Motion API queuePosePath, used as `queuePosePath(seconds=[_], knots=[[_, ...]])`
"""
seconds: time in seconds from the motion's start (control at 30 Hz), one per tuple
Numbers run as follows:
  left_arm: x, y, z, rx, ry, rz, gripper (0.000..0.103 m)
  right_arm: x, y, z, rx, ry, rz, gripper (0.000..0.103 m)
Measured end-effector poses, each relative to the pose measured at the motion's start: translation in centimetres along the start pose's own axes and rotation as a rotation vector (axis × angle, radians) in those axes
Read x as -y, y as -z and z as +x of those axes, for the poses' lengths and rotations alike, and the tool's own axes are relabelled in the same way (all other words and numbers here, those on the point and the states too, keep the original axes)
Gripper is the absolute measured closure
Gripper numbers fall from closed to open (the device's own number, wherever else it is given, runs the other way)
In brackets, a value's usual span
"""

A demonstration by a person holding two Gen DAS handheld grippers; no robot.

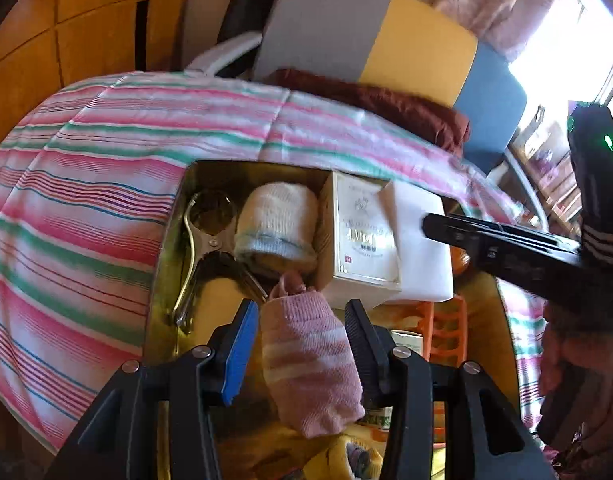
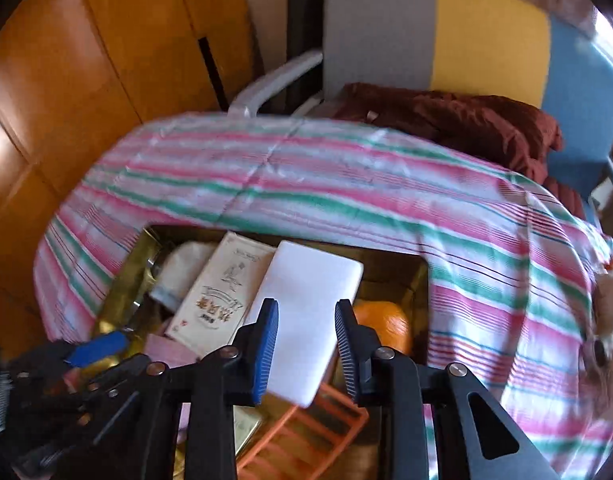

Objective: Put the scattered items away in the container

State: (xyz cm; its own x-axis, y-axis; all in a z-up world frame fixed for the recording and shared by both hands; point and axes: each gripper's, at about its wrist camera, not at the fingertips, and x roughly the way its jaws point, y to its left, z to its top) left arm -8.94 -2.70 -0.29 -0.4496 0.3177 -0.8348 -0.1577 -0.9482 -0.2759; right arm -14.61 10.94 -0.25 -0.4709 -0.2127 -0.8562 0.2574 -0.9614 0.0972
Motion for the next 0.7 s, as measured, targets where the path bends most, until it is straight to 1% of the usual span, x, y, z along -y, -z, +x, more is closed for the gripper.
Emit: queuePosePath(seconds=[0.07,0.1,0.17,0.2,0.23,0.27,0.33,0.37,0.43,0.47,0.5,0.53,0.57,0.6,0.63,0.7], knots=[[0.7,-0.3,0.7,-0.015,0.007,0.022,0.057,0.2,-0.2,1.2,-0.009,-0.015,0.002,0.074],[1.0,-0.3,0.9,-0.018,0.008,0.036,0.057,0.5,-0.1,1.5,0.003,-0.026,0.007,0.074],[1.3,-0.2,0.4,0.001,0.020,0.044,0.057,1.4,0.5,0.4,0.036,-0.053,0.045,0.074],[1.2,-0.1,-0.2,0.024,0.023,0.042,0.057,1.8,1.0,-0.7,0.062,-0.084,0.071,0.074],[1.1,0.1,-0.7,0.037,0.025,0.043,0.057,2.1,1.7,-2.0,0.096,-0.124,0.093,0.070],[1.0,0.3,-1.2,0.043,0.026,0.047,0.057,2.5,2.5,-3.7,0.137,-0.150,0.112,0.057],[0.7,1.0,-2.1,0.053,0.011,0.054,0.057,2.6,4.4,-6.3,0.177,-0.133,0.133,0.045],[0.5,1.3,-2.3,0.054,0.002,0.053,0.057,2.5,5.6,-7.3,0.169,-0.135,0.136,0.045],[0.0,2.1,-2.5,0.029,-0.018,0.045,0.057,2.0,7.1,-7.7,0.134,-0.197,0.136,0.046],[-0.3,2.5,-2.4,0.015,-0.026,0.040,0.057,1.3,7.9,-7.4,0.104,-0.224,0.121,0.050],[-0.5,2.8,-2.4,0.004,-0.030,0.033,0.057,0.5,8.4,-6.9,0.077,-0.227,0.102,0.051],[-0.8,3.1,-2.5,-0.008,-0.028,0.012,0.057,-0.3,8.7,-6.3,0.057,-0.226,0.074,0.057],[-1.1,3.5,-2.8,-0.017,-0.025,-0.011,0.057,-1.4,9.0,-5.5,0.034,-0.221,0.023,0.064],[-1.4,3.8,-3.1,-0.027,-0.024,-0.021,0.057,-2.3,9.2,-4.8,0.005,-0.198,-0.016,0.067],[-1.4,4.2,-3.4,-0.035,-0.020,-0.023,0.057,-3.0,9.5,-4.1,-0.018,-0.167,-0.050,0.068],[-1.1,5.4,-4.6,-0.024,-0.011,-0.012,0.057,-3.8,9.8,-3.2,-0.038,-0.125,-0.091,0.068]])
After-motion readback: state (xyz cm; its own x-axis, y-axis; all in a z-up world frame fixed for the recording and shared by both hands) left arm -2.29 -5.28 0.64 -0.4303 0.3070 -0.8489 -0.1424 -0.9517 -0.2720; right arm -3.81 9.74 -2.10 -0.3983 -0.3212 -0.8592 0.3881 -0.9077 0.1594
